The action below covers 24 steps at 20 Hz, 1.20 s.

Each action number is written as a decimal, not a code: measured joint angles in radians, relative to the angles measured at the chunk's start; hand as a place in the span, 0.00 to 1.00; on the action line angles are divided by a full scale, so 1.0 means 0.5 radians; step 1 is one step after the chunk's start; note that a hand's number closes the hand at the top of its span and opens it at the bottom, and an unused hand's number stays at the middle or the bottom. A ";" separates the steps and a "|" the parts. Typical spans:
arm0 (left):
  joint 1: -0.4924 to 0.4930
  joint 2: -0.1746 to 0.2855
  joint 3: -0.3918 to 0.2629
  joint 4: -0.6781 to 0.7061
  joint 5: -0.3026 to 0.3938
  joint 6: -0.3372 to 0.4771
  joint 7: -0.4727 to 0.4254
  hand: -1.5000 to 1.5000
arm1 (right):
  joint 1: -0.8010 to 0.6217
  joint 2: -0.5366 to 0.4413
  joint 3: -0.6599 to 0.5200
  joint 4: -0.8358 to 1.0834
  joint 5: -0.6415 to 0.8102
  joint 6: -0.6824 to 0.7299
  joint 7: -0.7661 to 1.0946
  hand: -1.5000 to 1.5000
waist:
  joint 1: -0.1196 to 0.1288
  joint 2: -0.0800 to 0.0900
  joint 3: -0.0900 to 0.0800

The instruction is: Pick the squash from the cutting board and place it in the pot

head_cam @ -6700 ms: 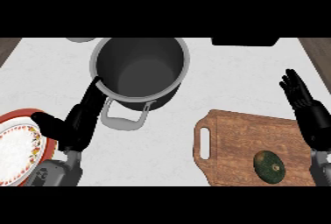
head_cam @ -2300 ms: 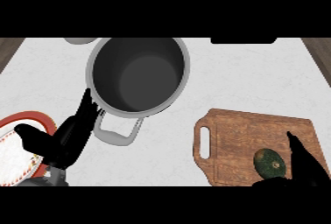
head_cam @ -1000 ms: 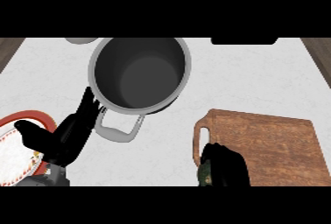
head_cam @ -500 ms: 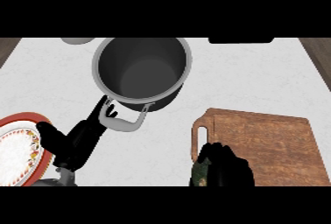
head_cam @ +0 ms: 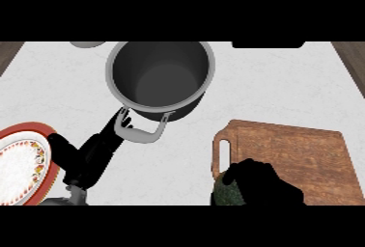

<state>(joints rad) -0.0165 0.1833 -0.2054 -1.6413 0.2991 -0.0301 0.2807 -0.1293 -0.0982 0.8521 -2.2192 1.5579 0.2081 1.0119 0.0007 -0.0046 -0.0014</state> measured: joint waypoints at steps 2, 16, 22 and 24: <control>-0.017 -0.009 -0.012 -0.004 -0.010 0.003 0.011 0.50 | -0.105 0.013 0.000 -0.056 -0.059 0.022 0.000 1.00 | 0.006 0.001 -0.001; -0.024 -0.007 0.006 0.032 -0.010 -0.071 -0.008 0.50 | -1.270 0.171 -0.560 0.409 -0.864 0.021 0.167 1.00 | 0.057 0.011 -0.003; -0.047 -0.030 0.013 0.027 -0.015 -0.072 0.003 0.50 | -1.703 0.183 -0.783 1.023 -1.139 -0.124 0.079 1.00 | 0.064 0.016 -0.001; -0.040 -0.029 0.014 0.039 -0.013 -0.089 -0.003 0.50 | -1.817 0.186 -0.810 1.254 -1.196 -0.228 0.043 1.00 | 0.068 0.018 -0.001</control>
<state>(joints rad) -0.0368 0.1687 -0.1982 -1.6217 0.2929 -0.0746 0.2793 -1.0379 -0.0054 0.4469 -1.5924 0.9600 0.0941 1.0335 0.0349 0.0045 -0.0018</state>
